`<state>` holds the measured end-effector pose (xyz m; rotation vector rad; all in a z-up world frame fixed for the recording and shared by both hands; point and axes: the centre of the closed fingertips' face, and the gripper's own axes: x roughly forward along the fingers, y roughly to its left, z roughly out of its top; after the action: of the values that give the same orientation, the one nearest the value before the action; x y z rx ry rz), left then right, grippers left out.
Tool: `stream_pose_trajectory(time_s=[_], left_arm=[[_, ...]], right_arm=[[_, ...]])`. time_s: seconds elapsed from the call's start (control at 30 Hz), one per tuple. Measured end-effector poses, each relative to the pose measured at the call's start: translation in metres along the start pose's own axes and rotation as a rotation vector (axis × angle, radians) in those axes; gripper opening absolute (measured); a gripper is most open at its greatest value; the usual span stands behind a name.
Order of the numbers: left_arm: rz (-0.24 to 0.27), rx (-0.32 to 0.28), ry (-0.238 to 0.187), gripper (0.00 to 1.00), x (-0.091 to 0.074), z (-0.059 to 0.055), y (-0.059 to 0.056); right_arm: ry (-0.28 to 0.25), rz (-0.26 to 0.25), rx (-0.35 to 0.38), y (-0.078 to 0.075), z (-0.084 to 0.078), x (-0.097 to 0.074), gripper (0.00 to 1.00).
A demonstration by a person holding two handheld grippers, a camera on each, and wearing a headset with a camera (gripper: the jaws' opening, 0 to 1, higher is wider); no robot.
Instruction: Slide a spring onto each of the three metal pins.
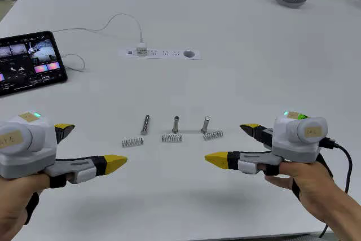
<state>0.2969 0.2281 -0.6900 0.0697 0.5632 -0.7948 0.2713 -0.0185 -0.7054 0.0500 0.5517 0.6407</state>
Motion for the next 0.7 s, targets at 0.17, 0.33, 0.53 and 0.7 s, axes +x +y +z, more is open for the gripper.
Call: stream_pose_trajectory(time_s=[0.17, 0.33, 0.53, 0.7], left_arm=[[-0.003, -0.001, -0.003, 0.95, 0.0004, 0.0009, -0.0003], [-0.005, -0.003, -0.006, 0.95, 0.0003, 0.0016, -0.0010], [-0.007, -0.003, -0.002, 0.95, 0.0011, 0.0002, -0.0014], [-0.007, -0.003, 0.006, 0.95, 0.0041, -0.0018, 0.0002]], right_arm=[[0.000, 0.006, 0.004, 0.0008, -0.0003, -0.0008, 0.89], [0.002, 0.009, 0.006, 0.0018, -0.0008, -0.0006, 0.89], [0.005, 0.019, -0.018, 0.0045, -0.0007, 0.0003, 0.91], [0.009, 0.006, -0.027, 0.0015, -0.0022, -0.0008, 0.91]])
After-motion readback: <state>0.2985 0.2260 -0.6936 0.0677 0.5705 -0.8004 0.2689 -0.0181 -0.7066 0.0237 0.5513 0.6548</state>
